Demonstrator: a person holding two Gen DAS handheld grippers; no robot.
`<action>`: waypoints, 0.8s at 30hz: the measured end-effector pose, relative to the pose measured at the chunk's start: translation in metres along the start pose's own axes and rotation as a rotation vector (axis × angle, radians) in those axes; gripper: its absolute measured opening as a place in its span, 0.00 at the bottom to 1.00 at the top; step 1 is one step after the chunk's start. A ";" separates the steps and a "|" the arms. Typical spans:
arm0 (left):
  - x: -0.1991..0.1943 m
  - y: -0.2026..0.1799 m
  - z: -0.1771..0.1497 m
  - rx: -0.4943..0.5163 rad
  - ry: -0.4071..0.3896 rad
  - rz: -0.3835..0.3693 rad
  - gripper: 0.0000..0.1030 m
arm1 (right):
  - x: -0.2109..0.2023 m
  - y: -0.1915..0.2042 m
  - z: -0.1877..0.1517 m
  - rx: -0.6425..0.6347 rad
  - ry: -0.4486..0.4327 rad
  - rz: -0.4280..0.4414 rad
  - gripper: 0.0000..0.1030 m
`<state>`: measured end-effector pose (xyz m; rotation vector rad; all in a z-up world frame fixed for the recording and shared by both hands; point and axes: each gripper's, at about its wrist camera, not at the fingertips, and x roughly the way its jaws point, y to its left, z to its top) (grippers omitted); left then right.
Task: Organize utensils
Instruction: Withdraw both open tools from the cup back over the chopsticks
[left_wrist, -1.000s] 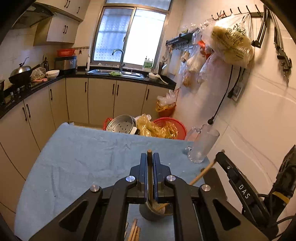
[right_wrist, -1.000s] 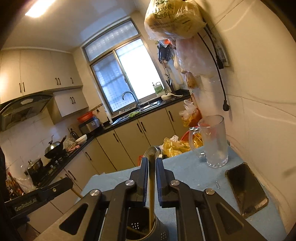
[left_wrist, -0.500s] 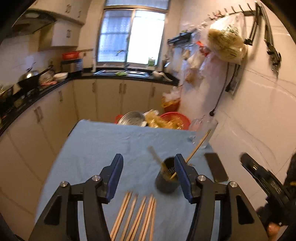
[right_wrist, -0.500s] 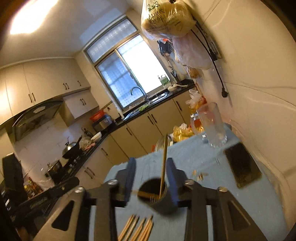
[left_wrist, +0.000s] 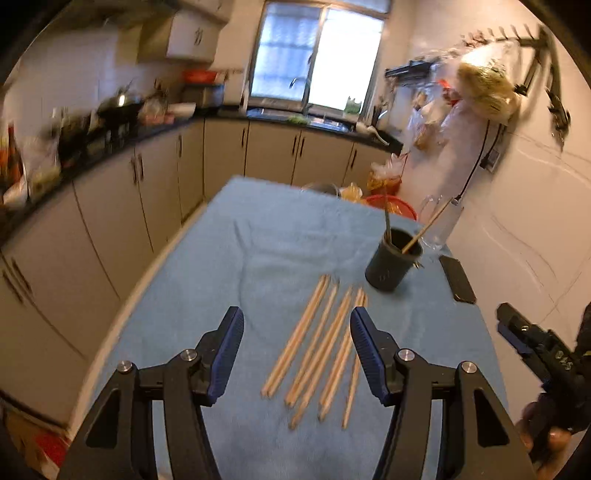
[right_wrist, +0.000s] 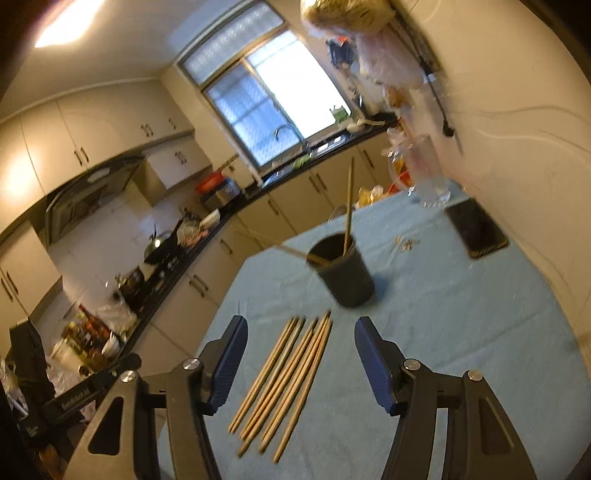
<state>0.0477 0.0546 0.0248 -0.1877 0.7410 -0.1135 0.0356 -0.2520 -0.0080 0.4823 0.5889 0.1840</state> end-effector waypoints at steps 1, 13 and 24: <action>-0.002 0.003 -0.002 -0.008 0.004 -0.011 0.59 | 0.001 0.001 -0.004 -0.005 0.015 0.001 0.61; -0.014 -0.012 -0.006 0.074 -0.027 0.002 0.59 | 0.005 0.027 -0.017 -0.055 0.046 -0.013 0.58; 0.046 -0.001 0.010 0.057 0.062 0.014 0.59 | 0.058 0.022 -0.016 -0.088 0.142 -0.066 0.44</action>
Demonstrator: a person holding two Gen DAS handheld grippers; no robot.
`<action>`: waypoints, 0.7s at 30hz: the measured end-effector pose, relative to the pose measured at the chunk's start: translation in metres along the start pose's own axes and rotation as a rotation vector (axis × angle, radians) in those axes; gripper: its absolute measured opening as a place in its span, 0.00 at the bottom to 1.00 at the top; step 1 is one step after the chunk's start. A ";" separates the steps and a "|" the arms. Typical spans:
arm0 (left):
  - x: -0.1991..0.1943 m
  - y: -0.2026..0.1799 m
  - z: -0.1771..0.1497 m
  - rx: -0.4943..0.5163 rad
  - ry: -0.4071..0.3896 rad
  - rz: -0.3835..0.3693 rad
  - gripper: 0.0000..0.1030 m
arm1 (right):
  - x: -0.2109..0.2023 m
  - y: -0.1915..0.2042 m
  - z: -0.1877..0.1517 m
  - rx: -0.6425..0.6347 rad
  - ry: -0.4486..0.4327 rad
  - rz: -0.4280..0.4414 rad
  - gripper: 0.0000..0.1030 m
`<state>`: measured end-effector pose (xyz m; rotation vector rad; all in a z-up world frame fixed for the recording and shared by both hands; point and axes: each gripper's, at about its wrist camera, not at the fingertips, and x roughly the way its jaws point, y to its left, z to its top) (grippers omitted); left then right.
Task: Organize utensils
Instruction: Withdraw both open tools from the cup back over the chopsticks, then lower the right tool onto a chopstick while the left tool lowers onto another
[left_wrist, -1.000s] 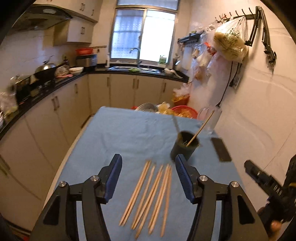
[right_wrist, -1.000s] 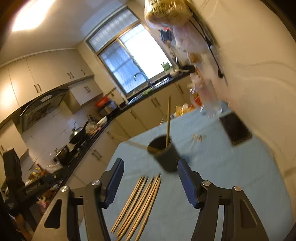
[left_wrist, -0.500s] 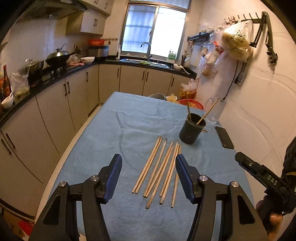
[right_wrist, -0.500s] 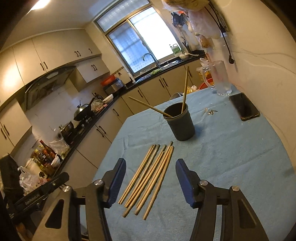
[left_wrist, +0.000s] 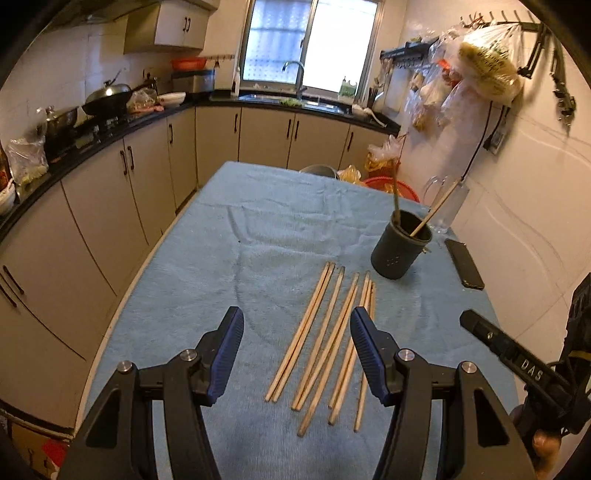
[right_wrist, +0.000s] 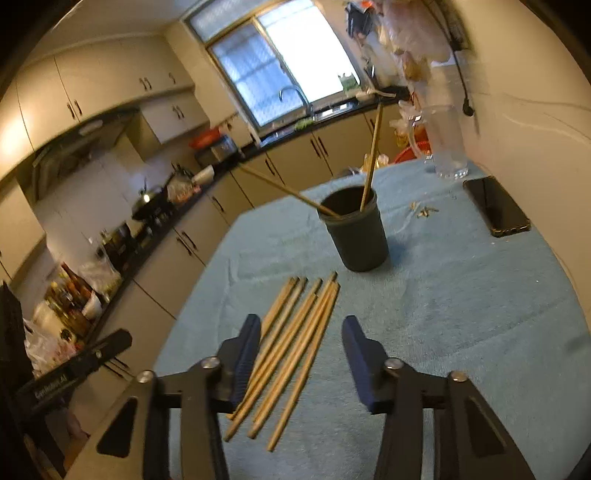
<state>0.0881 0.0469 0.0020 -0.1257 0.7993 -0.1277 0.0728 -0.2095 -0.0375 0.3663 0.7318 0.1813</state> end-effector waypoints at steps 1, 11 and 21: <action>0.007 0.000 0.002 0.000 0.012 0.002 0.59 | 0.007 -0.002 0.000 -0.002 0.017 -0.002 0.43; 0.080 0.004 0.021 -0.009 0.100 -0.037 0.59 | 0.108 -0.026 0.016 0.027 0.219 -0.033 0.29; 0.122 0.014 0.031 -0.019 0.157 -0.074 0.59 | 0.181 -0.023 0.030 -0.023 0.312 -0.115 0.20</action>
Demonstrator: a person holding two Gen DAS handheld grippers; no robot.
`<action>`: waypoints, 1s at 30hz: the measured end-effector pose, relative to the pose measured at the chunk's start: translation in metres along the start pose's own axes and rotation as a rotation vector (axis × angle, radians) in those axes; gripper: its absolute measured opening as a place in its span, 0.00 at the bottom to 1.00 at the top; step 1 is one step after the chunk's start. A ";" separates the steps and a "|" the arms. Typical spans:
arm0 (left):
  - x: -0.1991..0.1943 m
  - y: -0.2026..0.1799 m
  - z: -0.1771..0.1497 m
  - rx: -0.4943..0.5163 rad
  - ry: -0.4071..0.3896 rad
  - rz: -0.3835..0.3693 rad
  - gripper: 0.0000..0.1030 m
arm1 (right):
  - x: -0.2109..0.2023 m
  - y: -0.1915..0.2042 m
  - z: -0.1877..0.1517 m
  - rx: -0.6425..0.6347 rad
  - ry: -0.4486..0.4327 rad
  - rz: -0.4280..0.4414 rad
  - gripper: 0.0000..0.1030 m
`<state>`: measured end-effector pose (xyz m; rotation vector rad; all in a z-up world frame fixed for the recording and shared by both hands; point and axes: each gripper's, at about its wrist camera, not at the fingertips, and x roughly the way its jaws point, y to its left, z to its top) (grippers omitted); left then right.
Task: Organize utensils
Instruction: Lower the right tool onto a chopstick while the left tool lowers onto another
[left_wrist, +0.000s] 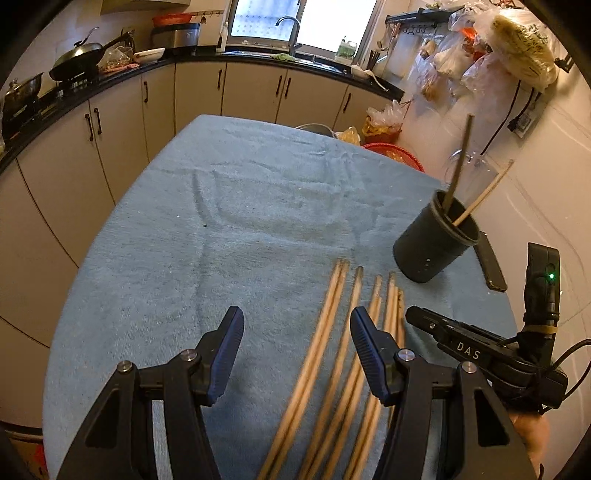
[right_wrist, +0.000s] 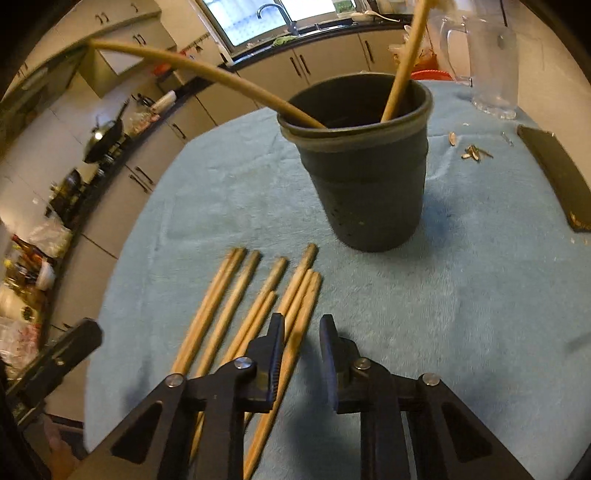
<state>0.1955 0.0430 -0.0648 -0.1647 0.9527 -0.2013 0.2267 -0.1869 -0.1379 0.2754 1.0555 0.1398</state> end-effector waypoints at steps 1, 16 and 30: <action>0.002 0.001 0.001 -0.001 0.004 -0.002 0.59 | 0.004 0.001 0.002 0.000 0.007 -0.006 0.19; 0.072 -0.032 0.029 0.159 0.190 -0.039 0.51 | 0.010 -0.005 -0.001 -0.068 0.019 -0.134 0.12; 0.114 -0.049 0.048 0.233 0.269 0.006 0.19 | 0.000 -0.033 -0.003 -0.072 -0.034 -0.123 0.12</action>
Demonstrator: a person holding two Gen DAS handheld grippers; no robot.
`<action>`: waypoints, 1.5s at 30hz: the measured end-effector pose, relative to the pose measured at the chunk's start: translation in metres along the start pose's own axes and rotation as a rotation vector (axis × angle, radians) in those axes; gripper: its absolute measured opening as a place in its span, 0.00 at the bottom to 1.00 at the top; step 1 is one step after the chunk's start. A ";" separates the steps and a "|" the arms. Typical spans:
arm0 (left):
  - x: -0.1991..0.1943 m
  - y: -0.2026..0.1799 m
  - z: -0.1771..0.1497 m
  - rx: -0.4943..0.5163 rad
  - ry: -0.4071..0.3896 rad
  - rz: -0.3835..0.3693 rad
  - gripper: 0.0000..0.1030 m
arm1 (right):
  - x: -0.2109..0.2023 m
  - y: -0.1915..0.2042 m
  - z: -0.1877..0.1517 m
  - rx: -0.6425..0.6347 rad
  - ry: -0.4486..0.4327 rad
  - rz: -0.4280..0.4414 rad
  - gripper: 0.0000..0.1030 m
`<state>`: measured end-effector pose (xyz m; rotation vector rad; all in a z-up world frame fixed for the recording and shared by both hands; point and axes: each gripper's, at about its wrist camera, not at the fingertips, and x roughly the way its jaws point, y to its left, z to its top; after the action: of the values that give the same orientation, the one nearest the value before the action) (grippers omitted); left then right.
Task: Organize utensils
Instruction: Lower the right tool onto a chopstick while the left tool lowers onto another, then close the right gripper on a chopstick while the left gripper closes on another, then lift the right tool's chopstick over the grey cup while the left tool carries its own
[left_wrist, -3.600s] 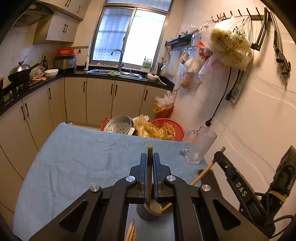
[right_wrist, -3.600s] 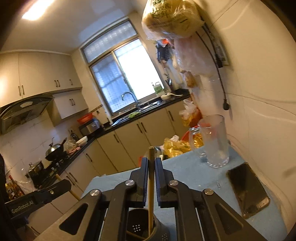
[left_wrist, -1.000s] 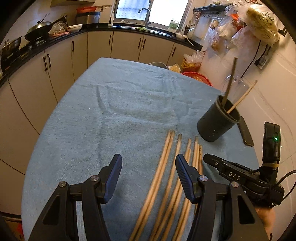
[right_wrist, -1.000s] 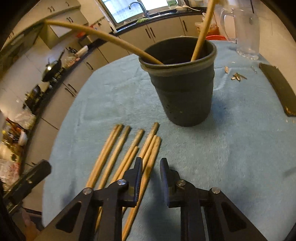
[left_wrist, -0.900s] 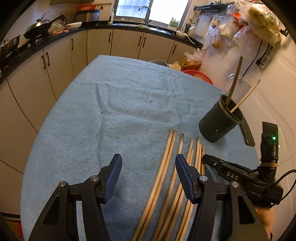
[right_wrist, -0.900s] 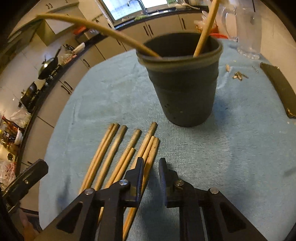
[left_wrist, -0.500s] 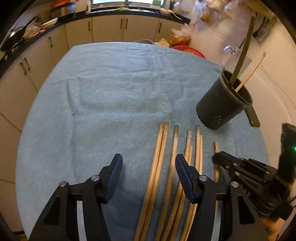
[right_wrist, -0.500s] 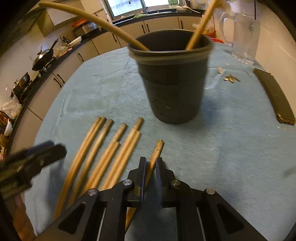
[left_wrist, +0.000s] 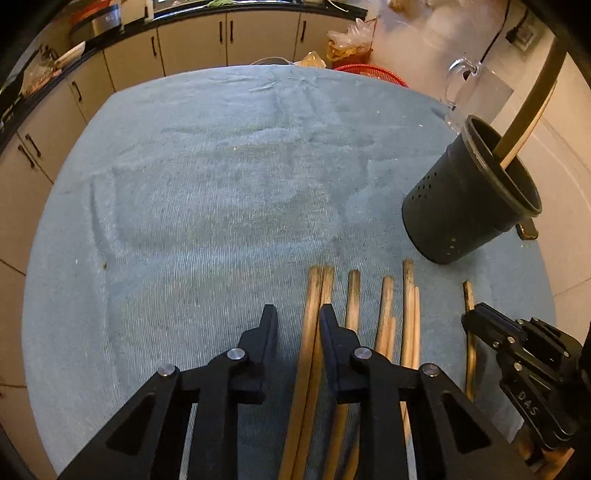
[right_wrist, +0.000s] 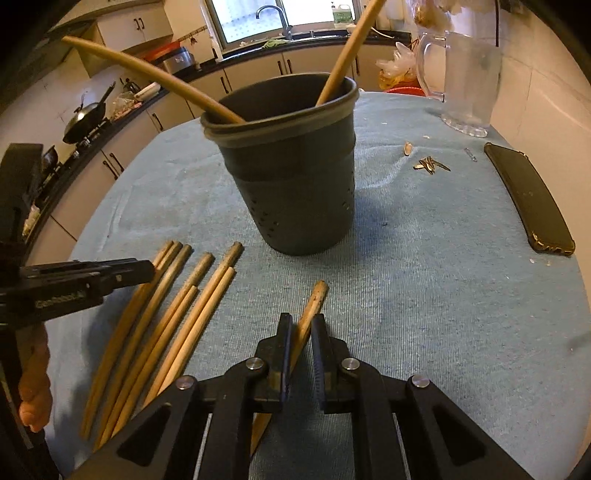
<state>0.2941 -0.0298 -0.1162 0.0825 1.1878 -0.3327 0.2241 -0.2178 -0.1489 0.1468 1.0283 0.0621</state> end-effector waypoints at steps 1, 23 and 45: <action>0.002 0.000 0.004 -0.008 0.004 0.008 0.15 | 0.003 0.000 0.000 0.006 -0.001 0.009 0.12; -0.020 0.022 0.014 -0.170 -0.045 0.056 0.07 | 0.000 0.012 0.015 -0.021 -0.011 0.046 0.10; -0.214 -0.046 -0.087 -0.140 -0.540 0.145 0.07 | -0.203 0.013 -0.042 0.014 -0.546 0.180 0.06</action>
<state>0.1312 -0.0079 0.0531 -0.0422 0.6622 -0.1283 0.0836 -0.2253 0.0040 0.2531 0.4691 0.1689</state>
